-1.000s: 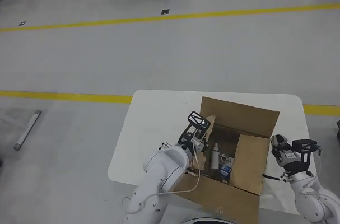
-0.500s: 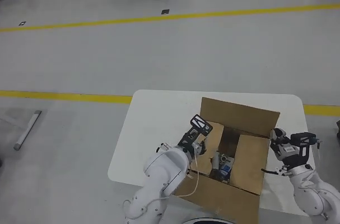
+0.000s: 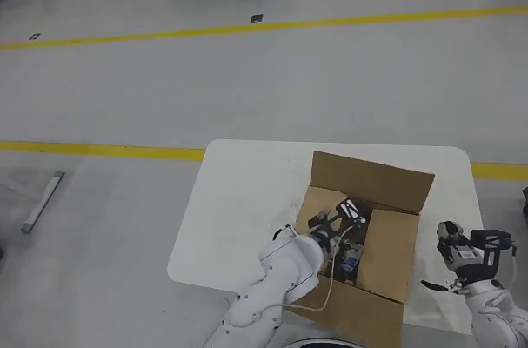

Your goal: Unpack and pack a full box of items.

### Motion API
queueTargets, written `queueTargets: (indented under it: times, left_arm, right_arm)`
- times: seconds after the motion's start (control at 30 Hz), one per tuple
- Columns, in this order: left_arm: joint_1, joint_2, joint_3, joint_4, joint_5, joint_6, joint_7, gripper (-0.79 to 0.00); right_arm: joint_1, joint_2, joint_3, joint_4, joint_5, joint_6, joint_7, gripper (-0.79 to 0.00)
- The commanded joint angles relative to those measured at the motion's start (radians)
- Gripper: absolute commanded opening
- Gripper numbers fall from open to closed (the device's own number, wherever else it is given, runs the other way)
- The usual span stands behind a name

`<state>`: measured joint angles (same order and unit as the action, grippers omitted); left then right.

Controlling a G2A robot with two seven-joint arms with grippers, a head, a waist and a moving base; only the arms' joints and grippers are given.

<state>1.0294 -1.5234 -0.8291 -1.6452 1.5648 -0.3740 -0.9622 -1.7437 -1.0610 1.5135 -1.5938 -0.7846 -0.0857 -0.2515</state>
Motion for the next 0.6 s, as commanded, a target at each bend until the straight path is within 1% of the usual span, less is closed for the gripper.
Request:
queueTargets:
  times: [0.0, 0.13, 0.27, 0.4, 0.57]
  left_arm:
    - [-0.008, -0.004, 0.016, 0.019, 0.007, 0.010, 0.004, 0.000]
    - [-0.022, -0.011, 0.032, 0.061, 0.023, 0.045, -0.015, 0.000]
    - [-0.037, -0.018, 0.042, 0.101, 0.050, 0.094, -0.039, 0.000]
    - [-0.051, -0.023, 0.064, 0.127, 0.141, 0.144, -0.072, 0.000]
    - [-0.060, -0.027, 0.073, 0.143, 0.226, 0.170, -0.110, 0.000]
  right_arm:
    - [0.028, -0.005, -0.029, 0.027, -0.015, 0.004, 0.005, -0.785]
    - [0.096, -0.018, -0.096, 0.073, -0.057, 0.009, 0.012, -0.785]
    - [0.133, -0.028, -0.138, 0.077, -0.090, 0.011, 0.003, -0.785]
    - [0.149, -0.035, -0.154, 0.075, -0.113, 0.018, -0.003, -0.785]
    - [0.151, -0.039, -0.152, 0.069, -0.115, 0.014, -0.003, -0.785]
